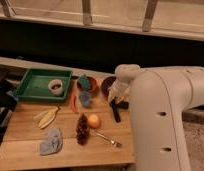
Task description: Place brush in tray
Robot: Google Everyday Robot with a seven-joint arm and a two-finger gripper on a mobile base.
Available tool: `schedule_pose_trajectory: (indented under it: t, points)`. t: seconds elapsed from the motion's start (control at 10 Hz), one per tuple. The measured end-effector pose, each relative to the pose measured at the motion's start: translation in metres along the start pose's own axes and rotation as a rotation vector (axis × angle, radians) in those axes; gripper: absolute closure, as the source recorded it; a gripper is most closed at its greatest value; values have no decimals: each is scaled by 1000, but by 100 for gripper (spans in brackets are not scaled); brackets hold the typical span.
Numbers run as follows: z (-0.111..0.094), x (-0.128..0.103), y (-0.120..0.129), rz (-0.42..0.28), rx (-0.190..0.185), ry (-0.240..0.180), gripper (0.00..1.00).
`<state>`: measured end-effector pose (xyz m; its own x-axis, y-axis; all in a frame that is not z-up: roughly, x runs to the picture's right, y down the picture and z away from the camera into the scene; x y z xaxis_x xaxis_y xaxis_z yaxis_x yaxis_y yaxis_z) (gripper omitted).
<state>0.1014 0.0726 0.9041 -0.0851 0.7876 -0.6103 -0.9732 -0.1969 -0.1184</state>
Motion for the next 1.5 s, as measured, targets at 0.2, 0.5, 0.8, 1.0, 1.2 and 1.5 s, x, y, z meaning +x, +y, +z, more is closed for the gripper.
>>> schedule_pose_trajectory:
  t: [0.2, 0.5, 0.8, 1.0, 1.2, 1.5]
  points:
    - [4, 1, 1, 5, 3, 3, 100]
    - [-14, 3, 0, 14, -21, -20, 100]
    - [-65, 3, 6, -3, -68, -89, 100]
    - [-112, 4, 15, -29, -100, -156, 100]
    - [-147, 8, 33, -55, -156, -204, 100]
    - [-166, 12, 61, -114, -236, -212, 100]
